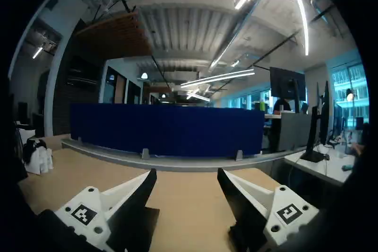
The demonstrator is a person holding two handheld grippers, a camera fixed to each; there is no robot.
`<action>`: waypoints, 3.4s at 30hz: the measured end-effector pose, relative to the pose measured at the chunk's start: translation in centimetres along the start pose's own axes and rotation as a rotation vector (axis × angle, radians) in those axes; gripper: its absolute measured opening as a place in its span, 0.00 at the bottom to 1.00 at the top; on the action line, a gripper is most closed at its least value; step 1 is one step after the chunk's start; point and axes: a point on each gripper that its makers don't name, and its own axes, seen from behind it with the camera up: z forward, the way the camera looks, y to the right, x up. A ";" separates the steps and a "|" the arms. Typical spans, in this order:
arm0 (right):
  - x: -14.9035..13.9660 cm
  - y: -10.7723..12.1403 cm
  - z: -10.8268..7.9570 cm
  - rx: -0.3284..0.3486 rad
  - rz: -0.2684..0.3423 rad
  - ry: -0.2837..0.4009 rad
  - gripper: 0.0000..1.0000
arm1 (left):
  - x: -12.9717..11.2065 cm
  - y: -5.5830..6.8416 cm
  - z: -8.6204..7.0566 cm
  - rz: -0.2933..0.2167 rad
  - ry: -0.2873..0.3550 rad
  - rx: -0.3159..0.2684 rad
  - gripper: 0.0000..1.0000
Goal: Fold towel
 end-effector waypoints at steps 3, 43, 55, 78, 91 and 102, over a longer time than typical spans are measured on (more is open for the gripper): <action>2.1 0.4 0.2 -0.005 0.008 0.003 1.00 | 3.0 0.3 0.0 -0.013 -0.002 -0.011 0.96; 2.1 -5.8 -0.5 0.429 -0.074 -0.352 1.00 | 3.7 9.6 -2.0 0.095 -0.357 -0.504 0.97; -3.0 -7.1 -1.7 0.495 -0.140 -0.447 1.00 | -2.0 12.6 -4.2 0.173 -0.437 -0.601 0.97; -19.0 -8.3 -6.8 0.571 -0.226 -0.670 1.00 | -18.0 15.0 -8.9 0.239 -0.678 -0.710 0.97; -26.4 -7.7 -11.3 0.628 -0.295 -0.816 0.98 | -23.9 14.8 -12.0 0.284 -0.824 -0.775 0.97; -28.9 -8.2 -12.4 0.644 -0.293 -0.865 0.76 | -24.9 15.0 -12.4 0.308 -0.838 -0.769 0.85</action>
